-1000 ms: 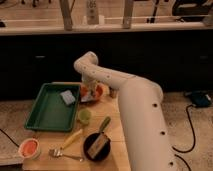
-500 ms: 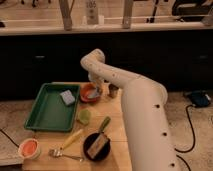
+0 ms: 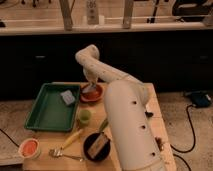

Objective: Wipe red bowl with towel

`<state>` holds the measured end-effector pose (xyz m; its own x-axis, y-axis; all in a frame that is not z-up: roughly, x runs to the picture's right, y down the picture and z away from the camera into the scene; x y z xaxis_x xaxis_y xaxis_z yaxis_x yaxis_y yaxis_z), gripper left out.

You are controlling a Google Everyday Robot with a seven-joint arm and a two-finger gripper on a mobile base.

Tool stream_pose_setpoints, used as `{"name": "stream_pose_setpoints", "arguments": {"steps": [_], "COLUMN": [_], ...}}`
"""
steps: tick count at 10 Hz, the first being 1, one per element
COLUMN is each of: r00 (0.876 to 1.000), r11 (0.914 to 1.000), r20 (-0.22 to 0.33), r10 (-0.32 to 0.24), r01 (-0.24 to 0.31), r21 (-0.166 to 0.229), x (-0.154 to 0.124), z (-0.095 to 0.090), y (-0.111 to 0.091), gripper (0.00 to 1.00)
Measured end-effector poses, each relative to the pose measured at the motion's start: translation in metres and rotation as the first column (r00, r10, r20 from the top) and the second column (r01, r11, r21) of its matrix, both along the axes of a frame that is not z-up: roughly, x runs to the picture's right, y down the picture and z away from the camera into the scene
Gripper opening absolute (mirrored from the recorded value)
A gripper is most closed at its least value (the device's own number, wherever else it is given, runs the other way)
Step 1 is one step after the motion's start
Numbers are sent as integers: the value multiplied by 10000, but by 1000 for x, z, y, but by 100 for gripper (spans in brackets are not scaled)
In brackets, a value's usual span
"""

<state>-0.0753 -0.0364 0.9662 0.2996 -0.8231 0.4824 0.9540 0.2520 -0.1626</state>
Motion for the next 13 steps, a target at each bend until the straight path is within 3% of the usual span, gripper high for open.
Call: {"name": "stream_pose_setpoints", "arguments": {"steps": [3,5,10,13], "r00": [9986,9993,9987,9988], "r11": [9991,9991,9986,9987], "r20": [493,378,-188,-205], "r10": [-205,-59,481,450], "r01": [224,75,-485,-455], "r21": [-364,-418,-213,-248], "x": [2,19,49,47], "z": [-21,-30,-22,-22], "y": [33,42,16,18], "gripper": [0,0,0,0]}}
